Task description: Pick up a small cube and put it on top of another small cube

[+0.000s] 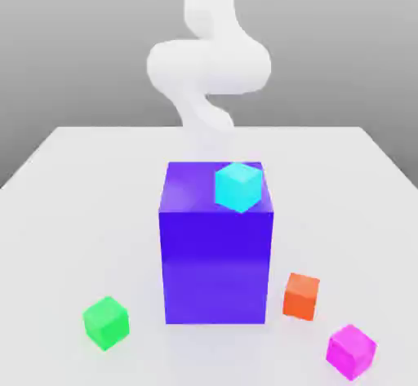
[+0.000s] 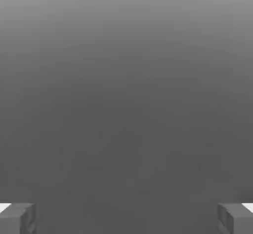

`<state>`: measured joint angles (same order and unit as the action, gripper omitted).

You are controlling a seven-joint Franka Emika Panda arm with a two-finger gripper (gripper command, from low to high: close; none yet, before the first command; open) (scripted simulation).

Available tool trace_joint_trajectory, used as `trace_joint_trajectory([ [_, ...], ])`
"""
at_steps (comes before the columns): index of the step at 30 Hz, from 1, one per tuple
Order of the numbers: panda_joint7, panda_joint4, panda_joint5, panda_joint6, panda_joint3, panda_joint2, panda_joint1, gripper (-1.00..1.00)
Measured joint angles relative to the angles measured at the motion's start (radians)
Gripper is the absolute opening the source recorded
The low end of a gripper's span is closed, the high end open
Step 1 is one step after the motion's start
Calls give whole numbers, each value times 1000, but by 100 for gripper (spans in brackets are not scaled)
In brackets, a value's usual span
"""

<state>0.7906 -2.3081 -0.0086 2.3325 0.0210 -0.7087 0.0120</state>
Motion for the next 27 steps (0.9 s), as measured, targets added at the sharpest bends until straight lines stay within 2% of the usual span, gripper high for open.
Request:
trace_joint_trajectory([
  [17,-45,-55,-84,221,142,622,97,0],
  [27,-68,-86,-137,351,186,985,183,0],
])
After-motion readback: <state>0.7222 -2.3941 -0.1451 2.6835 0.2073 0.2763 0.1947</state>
